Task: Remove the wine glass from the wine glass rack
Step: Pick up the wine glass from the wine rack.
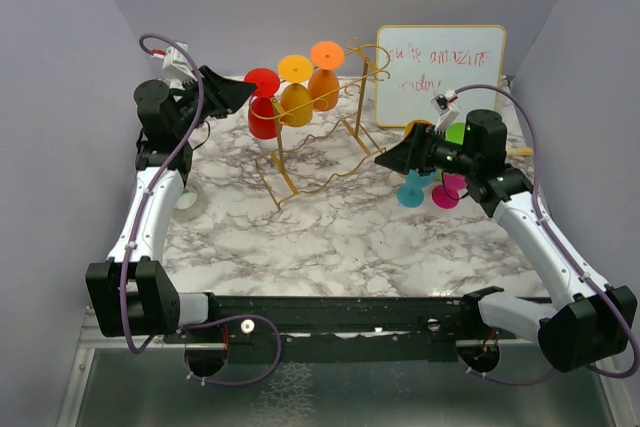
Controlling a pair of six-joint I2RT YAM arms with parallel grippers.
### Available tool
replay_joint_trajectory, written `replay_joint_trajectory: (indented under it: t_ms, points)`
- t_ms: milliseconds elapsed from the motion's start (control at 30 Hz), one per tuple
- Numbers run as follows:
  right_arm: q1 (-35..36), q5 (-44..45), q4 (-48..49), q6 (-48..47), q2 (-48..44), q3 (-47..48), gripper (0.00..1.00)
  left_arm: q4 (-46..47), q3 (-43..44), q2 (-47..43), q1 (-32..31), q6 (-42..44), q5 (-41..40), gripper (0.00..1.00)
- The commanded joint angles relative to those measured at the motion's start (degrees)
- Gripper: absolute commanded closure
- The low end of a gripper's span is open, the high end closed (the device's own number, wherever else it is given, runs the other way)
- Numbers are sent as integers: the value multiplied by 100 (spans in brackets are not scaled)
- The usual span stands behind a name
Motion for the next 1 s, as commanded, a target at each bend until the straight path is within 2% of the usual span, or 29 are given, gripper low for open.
replay_joint_trajectory:
  t_ms: [0, 233, 333, 967]
  points:
    - [25, -49, 144, 59, 104, 2, 22, 172, 59, 53, -84, 178, 340, 59]
    - [20, -14, 123, 15, 87, -19, 22, 181, 211, 149, -121, 181, 375, 62]
    - [20, -23, 84, -20, 99, 24, 22, 206, 174, 151, -121, 124, 261, 71]
    - [20, 56, -5, -102, 180, 104, 22, 225, 44, 173, -121, 60, 92, 79]
